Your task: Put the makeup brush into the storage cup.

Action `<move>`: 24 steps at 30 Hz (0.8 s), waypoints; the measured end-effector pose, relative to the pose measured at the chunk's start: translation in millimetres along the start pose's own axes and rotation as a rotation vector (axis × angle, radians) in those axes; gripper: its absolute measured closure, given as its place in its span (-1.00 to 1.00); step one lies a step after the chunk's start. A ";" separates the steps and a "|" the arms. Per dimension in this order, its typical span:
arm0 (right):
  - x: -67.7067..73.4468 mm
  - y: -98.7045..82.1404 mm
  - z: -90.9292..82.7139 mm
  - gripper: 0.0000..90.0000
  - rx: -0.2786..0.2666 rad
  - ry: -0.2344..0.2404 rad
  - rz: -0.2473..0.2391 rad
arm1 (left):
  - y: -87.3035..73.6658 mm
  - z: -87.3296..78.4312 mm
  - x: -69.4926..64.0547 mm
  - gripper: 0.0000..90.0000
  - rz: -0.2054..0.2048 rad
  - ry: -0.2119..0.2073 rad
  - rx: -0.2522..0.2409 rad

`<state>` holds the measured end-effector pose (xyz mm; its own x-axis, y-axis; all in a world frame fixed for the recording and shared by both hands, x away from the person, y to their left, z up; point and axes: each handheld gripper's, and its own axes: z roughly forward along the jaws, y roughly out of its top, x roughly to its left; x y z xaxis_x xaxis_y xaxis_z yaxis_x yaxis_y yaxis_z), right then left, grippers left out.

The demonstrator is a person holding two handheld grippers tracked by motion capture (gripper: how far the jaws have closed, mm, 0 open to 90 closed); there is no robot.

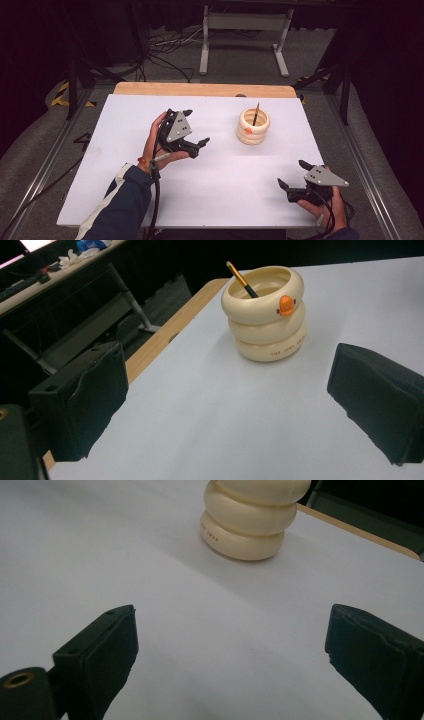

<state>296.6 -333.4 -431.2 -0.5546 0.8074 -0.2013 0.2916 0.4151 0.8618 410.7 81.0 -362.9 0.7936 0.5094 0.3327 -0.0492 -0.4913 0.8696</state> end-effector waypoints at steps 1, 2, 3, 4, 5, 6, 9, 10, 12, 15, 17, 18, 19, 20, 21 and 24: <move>0.1 0.0 0.1 -0.83 0.000 0.000 0.000 | -0.7 -1.6 0.3 -0.91 0.004 0.002 0.001; 0.1 0.0 0.1 -0.83 0.000 0.000 0.000 | -1.3 -2.6 0.2 -0.91 0.008 0.009 0.002; 0.0 0.0 0.0 -0.83 0.001 0.001 -0.001 | -2.0 -4.4 -0.3 -0.90 0.013 0.015 0.010; -0.1 0.0 0.0 -0.83 0.001 0.000 -0.001 | -2.6 -6.0 -0.3 -0.91 0.020 0.021 0.013; -0.2 0.0 0.1 -0.83 0.001 0.001 -0.001 | -3.5 -7.6 -0.4 -0.91 0.021 0.023 0.011; -0.4 -0.1 0.3 -0.83 0.001 0.002 0.000 | -4.1 -8.6 -0.5 -0.91 0.016 0.021 0.011; 0.2 0.3 0.8 -0.83 0.001 0.002 -0.003 | -6.8 -12.8 0.0 -0.91 0.015 0.031 0.008; 0.5 0.5 0.9 -0.83 0.000 0.003 -0.005 | -7.8 -14.5 -0.3 -0.91 0.015 0.030 0.010; 0.7 0.6 1.1 -0.83 0.001 0.004 -0.007 | -9.3 -17.6 -0.7 -0.91 0.025 0.035 0.012; 0.6 0.4 1.4 -0.83 0.002 0.004 -0.006 | -10.5 -20.9 -1.5 -0.90 0.025 0.031 0.015; 0.5 0.4 1.6 -0.83 0.002 0.005 -0.007 | -11.3 -23.0 -1.6 -0.91 0.026 0.034 0.019; 0.8 0.7 1.7 -0.83 0.004 0.005 -0.007 | -12.4 -25.9 -1.3 -0.91 0.021 0.035 0.016; 0.8 0.7 1.8 -0.83 0.003 0.006 -0.006 | -12.4 -25.9 -1.3 -0.91 0.021 0.035 0.016; 0.9 0.7 2.0 -0.83 0.004 0.005 -0.007 | -13.1 -28.9 -1.4 -0.91 0.029 0.040 0.015; 1.0 0.7 2.2 -0.83 0.005 0.006 -0.008 | -13.6 -30.4 -1.7 -0.91 0.035 0.040 0.014; 1.1 0.7 2.4 -0.83 0.006 0.006 -0.007 | -15.7 -33.5 -3.1 -0.92 0.029 0.044 0.012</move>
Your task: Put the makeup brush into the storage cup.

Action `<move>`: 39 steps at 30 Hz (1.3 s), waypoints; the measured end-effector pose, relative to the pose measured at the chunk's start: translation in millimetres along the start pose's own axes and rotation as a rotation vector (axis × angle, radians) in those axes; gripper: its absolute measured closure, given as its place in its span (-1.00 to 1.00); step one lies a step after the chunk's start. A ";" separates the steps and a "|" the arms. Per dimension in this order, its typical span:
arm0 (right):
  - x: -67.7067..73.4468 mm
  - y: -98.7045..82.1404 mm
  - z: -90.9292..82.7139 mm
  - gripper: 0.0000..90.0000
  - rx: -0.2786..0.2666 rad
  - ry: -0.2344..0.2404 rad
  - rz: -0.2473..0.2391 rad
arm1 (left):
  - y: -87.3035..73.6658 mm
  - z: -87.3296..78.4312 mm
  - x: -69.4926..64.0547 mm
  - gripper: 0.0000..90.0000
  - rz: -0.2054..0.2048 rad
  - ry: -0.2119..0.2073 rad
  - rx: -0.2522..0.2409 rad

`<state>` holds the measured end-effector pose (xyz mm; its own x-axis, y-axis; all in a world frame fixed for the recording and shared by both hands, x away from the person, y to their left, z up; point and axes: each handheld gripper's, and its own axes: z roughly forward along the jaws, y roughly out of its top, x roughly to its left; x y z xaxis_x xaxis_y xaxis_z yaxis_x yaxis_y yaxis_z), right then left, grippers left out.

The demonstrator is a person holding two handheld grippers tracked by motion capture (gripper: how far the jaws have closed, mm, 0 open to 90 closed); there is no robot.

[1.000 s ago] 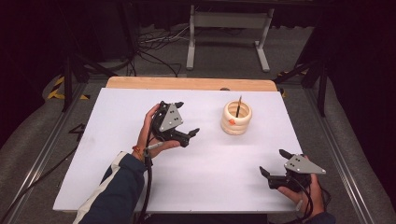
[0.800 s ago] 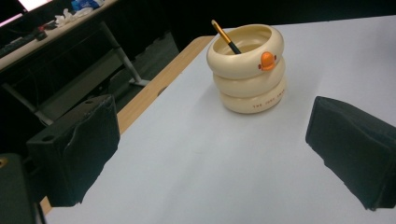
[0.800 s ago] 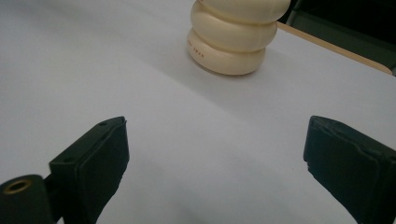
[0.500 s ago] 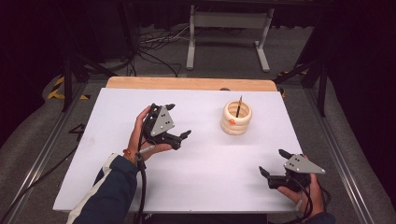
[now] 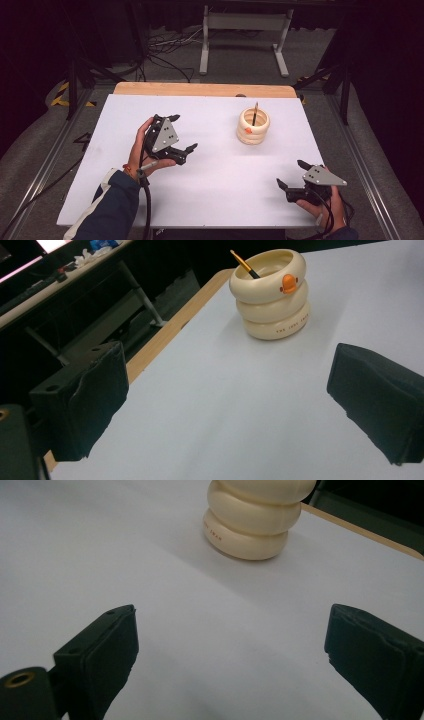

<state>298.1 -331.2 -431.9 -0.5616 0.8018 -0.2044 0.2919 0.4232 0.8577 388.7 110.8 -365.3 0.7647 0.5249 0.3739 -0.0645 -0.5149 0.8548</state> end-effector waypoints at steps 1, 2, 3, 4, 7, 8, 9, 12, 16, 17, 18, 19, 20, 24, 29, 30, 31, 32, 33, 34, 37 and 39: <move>0.0 0.0 0.0 -0.83 0.000 0.000 -0.001 | -1.5 -2.2 -0.5 -0.92 -0.001 -0.001 0.001; 0.1 0.1 0.0 -0.83 0.000 0.001 -0.001 | -2.5 -3.9 -0.9 -0.92 0.001 0.000 0.007; 0.2 0.1 0.1 -0.83 0.000 0.001 -0.001 | -3.5 -5.5 -1.1 -0.92 0.010 0.007 0.006; 0.2 0.2 0.1 -0.83 0.000 0.001 -0.001 | -4.5 -7.3 -2.1 -0.92 0.008 0.016 0.005; 0.4 0.1 0.2 -0.83 0.002 0.001 -0.001 | -8.4 -12.5 -3.8 -0.92 0.001 0.011 0.007; 0.7 -0.1 0.0 -0.83 0.001 0.001 0.000 | -9.8 -13.7 -4.7 -0.92 0.000 0.008 0.005; 0.7 -0.1 -0.1 -0.83 0.000 0.000 0.000 | -11.0 -14.9 -5.8 -0.92 0.002 0.010 0.012; 1.3 0.4 -0.6 -0.83 -0.002 0.002 0.000 | -15.1 -18.8 -8.4 -0.92 0.014 0.010 0.017; 1.9 0.5 -0.7 -0.83 -0.002 0.003 -0.005 | -22.1 -25.1 -10.9 -0.92 0.003 0.007 0.010; 2.1 0.6 -0.7 -0.82 -0.002 0.003 -0.005 | -24.3 -26.3 -11.4 -0.92 0.009 0.011 0.012; 2.3 0.7 -0.7 -0.82 -0.002 0.003 -0.006 | -26.6 -27.4 -12.3 -0.92 0.007 0.011 0.012; 2.7 0.7 -0.7 -0.83 -0.003 0.004 -0.008 | -29.0 -28.2 -12.9 -0.92 0.002 0.010 0.016; 3.0 0.9 -0.8 -0.82 -0.003 0.005 -0.011 | -31.9 -29.4 -14.1 -0.92 0.002 0.013 0.024; 4.2 1.6 -0.9 -0.82 -0.004 0.006 -0.014 | -40.4 -32.8 -17.0 -0.93 0.003 0.011 0.037; 5.1 1.7 0.0 -0.82 0.001 0.008 -0.018 | -50.1 -37.8 -21.9 -0.93 -0.018 0.028 0.039; 5.0 1.6 -0.1 -0.82 0.000 0.007 -0.019 | -52.4 -39.0 -22.7 -0.93 -0.013 0.028 0.041; 4.7 1.6 0.0 -0.82 0.001 0.008 -0.018 | -54.4 -40.1 -23.4 -0.93 -0.018 0.025 0.039; 4.5 1.5 0.0 -0.82 0.001 0.006 -0.019 | -57.2 -41.2 -24.2 -0.92 -0.028 0.022 0.036; 4.5 1.5 -0.2 -0.82 0.000 0.006 -0.018 | -57.2 -41.2 -24.2 -0.92 -0.028 0.022 0.036; 4.5 1.5 -0.2 -0.82 0.000 0.006 -0.019 | -59.3 -42.0 -24.9 -0.92 -0.029 0.021 0.037; 4.7 1.6 -0.3 -0.82 0.000 0.007 -0.020 | -65.4 -45.4 -26.9 -0.92 -0.034 0.023 0.043; 5.2 1.4 0.0 -0.83 0.003 0.007 -0.020 | -69.0 -47.6 -27.7 -0.92 -0.041 0.020 0.046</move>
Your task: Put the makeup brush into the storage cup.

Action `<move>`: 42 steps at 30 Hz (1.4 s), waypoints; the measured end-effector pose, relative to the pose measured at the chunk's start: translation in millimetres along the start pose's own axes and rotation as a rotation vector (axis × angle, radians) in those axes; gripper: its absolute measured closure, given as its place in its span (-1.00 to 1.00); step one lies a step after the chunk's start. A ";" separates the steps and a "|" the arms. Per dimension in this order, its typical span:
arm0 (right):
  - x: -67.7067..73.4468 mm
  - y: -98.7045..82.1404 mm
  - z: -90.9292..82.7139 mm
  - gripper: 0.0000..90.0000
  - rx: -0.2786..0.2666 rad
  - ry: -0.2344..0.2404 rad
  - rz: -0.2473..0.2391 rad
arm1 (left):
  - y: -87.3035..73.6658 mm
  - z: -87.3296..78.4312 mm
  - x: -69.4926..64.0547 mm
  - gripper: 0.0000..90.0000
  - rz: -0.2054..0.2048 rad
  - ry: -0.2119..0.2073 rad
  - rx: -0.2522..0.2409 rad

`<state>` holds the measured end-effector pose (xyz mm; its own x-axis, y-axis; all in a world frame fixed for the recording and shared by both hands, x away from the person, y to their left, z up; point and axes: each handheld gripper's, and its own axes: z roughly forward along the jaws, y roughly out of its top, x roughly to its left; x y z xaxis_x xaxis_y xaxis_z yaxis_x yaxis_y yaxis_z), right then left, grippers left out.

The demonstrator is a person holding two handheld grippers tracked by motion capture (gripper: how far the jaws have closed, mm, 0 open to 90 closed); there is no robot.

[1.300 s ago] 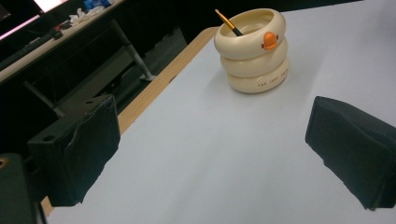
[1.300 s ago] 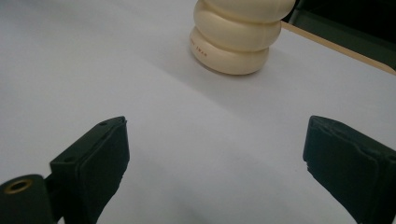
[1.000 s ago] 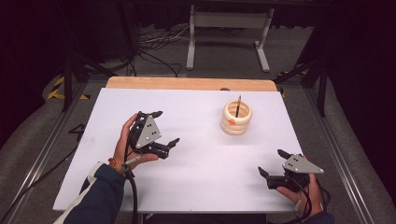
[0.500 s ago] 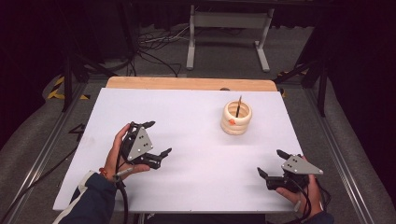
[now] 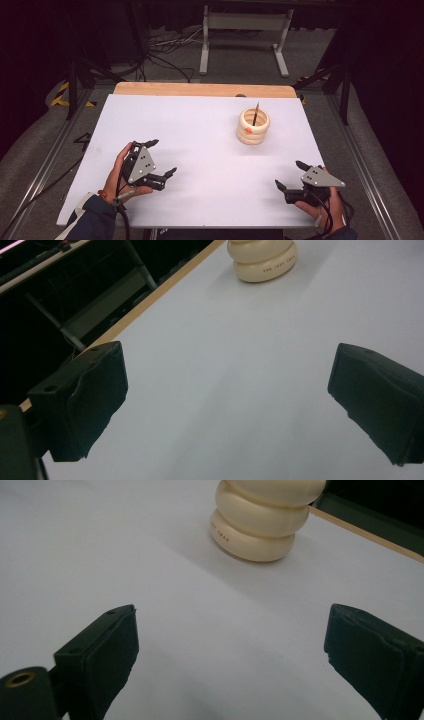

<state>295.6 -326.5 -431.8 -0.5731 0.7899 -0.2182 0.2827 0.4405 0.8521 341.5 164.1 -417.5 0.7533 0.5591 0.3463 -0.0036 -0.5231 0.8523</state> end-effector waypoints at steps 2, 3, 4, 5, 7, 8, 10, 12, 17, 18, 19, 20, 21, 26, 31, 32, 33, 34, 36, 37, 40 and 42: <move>0.3 -0.3 0.6 -0.82 0.002 0.002 0.000 | -3.7 -2.1 0.1 -0.92 -0.007 0.003 -0.002; 0.3 -0.3 0.6 -0.82 0.002 0.002 0.000 | -6.1 -3.2 0.2 -0.92 -0.015 -0.001 0.000; 0.5 -0.2 0.7 -0.83 0.003 0.002 -0.002 | -9.2 -4.7 -0.4 -0.92 -0.022 0.005 0.008; 0.6 -0.1 0.7 -0.82 0.002 0.004 -0.001 | -11.6 -5.9 -0.4 -0.92 -0.021 0.010 0.014; 0.6 -0.1 0.5 -0.82 0.002 0.003 -0.002 | -16.0 -8.3 -0.1 -0.92 -0.032 0.011 0.016; 0.5 -0.2 0.4 -0.82 0.001 0.004 -0.002 | -18.8 -10.2 0.4 -0.92 -0.037 0.011 0.021; 0.4 -0.5 0.1 -0.82 0.001 0.003 -0.002 | -23.1 -14.0 1.8 -0.92 -0.049 0.017 0.033; 0.2 -0.9 -0.6 -0.82 0.000 0.002 0.001 | -26.9 -18.5 3.7 -0.92 -0.065 0.027 0.032; -0.8 -1.6 -0.2 -0.83 0.000 -0.001 0.007 | -36.5 -26.7 7.1 -0.90 -0.085 0.034 0.046; -0.8 -1.6 -0.2 -0.83 0.000 -0.001 0.007 | -36.5 -26.7 7.1 -0.91 -0.085 0.034 0.046; -1.0 -1.7 -0.1 -0.83 0.001 0.000 0.008 | -38.7 -28.1 7.2 -0.91 -0.096 0.035 0.049; -0.7 -1.6 0.0 -0.83 0.001 0.000 0.004 | -40.8 -29.3 7.5 -0.91 -0.106 0.032 0.046; -0.7 -1.6 0.0 -0.83 0.001 0.000 0.004 | -42.6 -30.9 7.6 -0.91 -0.114 0.032 0.050; -1.1 0.1 0.1 -0.83 -0.005 -0.002 0.004 | -51.6 -41.9 8.0 -0.91 -0.139 0.042 0.059; -2.2 0.5 -0.6 -0.83 -0.013 -0.004 0.007 | -59.1 -50.7 8.1 -0.91 -0.167 0.057 0.067; -2.2 0.6 -0.4 -0.83 -0.013 -0.005 0.006 | -61.8 -54.2 9.0 -0.91 -0.182 0.059 0.068; -2.2 0.6 -0.4 -0.83 -0.013 -0.005 0.006 | -61.8 -54.2 9.0 -0.91 -0.182 0.059 0.068; -2.0 0.7 0.3 -0.83 -0.010 -0.001 0.006 | -64.0 -55.9 9.6 -0.91 -0.194 0.064 0.068; -1.1 0.2 1.7 -0.84 -0.003 0.001 0.003 | -66.8 -58.1 10.4 -0.91 -0.209 0.068 0.069; -0.6 0.0 1.9 -0.84 -0.002 0.002 -0.002 | -68.1 -59.3 10.8 -0.91 -0.213 0.066 0.070; -0.3 0.2 1.1 -0.84 -0.004 0.001 -0.003 | -70.5 -61.3 11.7 -0.92 -0.222 0.071 0.072; -2.1 -0.9 0.4 -0.84 -0.004 -0.006 0.005 | -73.2 -62.9 12.9 -0.91 -0.229 0.077 0.079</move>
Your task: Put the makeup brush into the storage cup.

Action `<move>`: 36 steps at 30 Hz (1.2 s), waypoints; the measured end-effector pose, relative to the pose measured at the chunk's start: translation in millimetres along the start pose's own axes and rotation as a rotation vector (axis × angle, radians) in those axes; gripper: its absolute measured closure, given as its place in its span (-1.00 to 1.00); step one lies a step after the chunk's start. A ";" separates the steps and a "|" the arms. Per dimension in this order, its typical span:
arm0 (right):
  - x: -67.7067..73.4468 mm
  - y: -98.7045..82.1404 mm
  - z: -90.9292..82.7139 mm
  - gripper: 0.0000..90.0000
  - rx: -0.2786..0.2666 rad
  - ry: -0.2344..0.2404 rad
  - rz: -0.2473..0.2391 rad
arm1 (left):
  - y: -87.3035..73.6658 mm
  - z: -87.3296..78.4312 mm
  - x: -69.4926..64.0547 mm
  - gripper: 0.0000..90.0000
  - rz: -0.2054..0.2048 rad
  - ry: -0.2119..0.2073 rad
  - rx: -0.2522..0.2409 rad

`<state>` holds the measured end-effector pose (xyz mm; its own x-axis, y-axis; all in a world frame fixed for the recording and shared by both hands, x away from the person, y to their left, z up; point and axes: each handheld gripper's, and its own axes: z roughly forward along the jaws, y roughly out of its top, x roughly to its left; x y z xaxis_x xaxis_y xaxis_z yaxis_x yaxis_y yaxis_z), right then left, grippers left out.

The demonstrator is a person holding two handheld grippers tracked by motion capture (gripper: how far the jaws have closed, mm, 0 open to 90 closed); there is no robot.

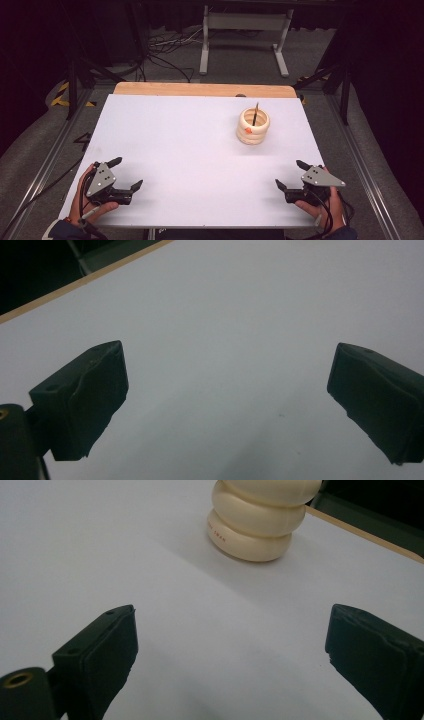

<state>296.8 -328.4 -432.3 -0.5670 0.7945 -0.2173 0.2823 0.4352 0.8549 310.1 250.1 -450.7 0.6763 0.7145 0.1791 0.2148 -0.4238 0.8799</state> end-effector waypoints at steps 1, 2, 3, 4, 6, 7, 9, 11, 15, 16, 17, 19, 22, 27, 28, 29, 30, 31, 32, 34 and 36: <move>-0.2 -0.6 -0.4 -0.84 0.003 -0.001 0.000 | -2.1 -0.7 1.0 -0.91 -0.008 0.002 -0.003; -0.3 -0.9 -0.7 -0.84 0.004 -0.001 -0.001 | -3.1 -1.1 1.7 -0.91 -0.014 0.007 0.000; -0.7 -1.3 -1.1 -0.84 0.004 -0.003 -0.003 | -3.8 -1.2 2.9 -0.91 -0.015 0.009 0.001; -1.0 -1.5 -1.6 -0.84 0.004 -0.003 0.000 | -4.2 -1.3 3.7 -0.91 -0.020 0.008 0.001; -1.7 -1.2 -2.1 -0.84 0.000 -0.008 0.004 | -5.7 -1.3 5.3 -0.91 -0.039 0.008 0.000; -1.5 -0.6 -2.8 -0.84 -0.002 -0.006 0.001 | -6.1 -1.5 5.4 -0.91 -0.045 0.004 -0.004; -0.8 0.2 -3.5 -0.84 -0.005 -0.007 -0.004 | -5.9 -2.3 5.7 -0.91 -0.050 0.005 -0.011; -0.5 0.4 -3.7 -0.84 -0.006 -0.006 -0.005 | -5.4 -2.8 6.6 -0.90 -0.050 0.011 -0.020; 1.0 0.2 -5.1 -0.84 -0.001 -0.007 -0.011 | -5.4 -2.8 7.2 -0.90 -0.054 0.004 -0.030; 1.7 0.3 -6.3 -0.84 -0.004 -0.011 -0.011 | -5.1 -2.7 7.2 -0.90 -0.054 0.003 -0.034; 2.4 0.4 -7.5 -0.84 -0.005 -0.013 -0.010 | -4.4 -2.4 7.2 -0.90 -0.056 0.005 -0.040; 3.4 0.0 -9.6 -0.84 -0.004 -0.017 -0.013 | -3.6 -0.8 7.2 -0.90 -0.051 0.003 -0.039; 2.6 -0.8 -10.1 -0.84 -0.003 -0.024 -0.008 | -2.9 0.6 7.0 -0.90 -0.046 -0.001 -0.038; 0.5 -2.2 -9.0 -0.83 -0.001 -0.024 -0.001 | -1.3 -0.1 6.6 -0.88 -0.035 0.016 -0.050; 0.5 -2.4 -9.3 -0.83 -0.002 -0.025 -0.002 | -1.2 0.0 6.6 -0.88 -0.036 0.018 -0.048; 0.4 -2.5 -9.7 -0.83 -0.002 -0.024 -0.001 | -1.1 0.0 6.4 -0.88 -0.035 0.016 -0.049; 0.4 -2.5 -9.7 -0.83 -0.002 -0.024 -0.001 | -1.1 0.0 6.4 -0.88 -0.035 0.016 -0.049; 0.4 -2.4 -10.4 -0.83 -0.004 -0.023 -0.001 | -0.6 -0.1 6.1 -0.88 -0.028 0.022 -0.045; 0.2 -2.3 -11.4 -0.83 -0.008 -0.027 0.000 | -0.4 0.0 5.8 -0.88 -0.027 0.022 -0.048; 0.3 -1.6 -13.1 -0.82 -0.024 -0.039 0.002 | -0.2 -0.2 5.9 -0.88 -0.024 0.023 -0.051; 1.1 -0.3 -13.8 -0.82 -0.028 -0.039 -0.002 | -0.4 0.0 6.3 -0.88 -0.027 0.021 -0.052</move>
<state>285.5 -333.5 -426.2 -0.5364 0.8101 -0.2368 0.2588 0.4249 0.8674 314.3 254.7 -449.9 0.6554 0.7373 0.1638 0.1957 -0.3751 0.9061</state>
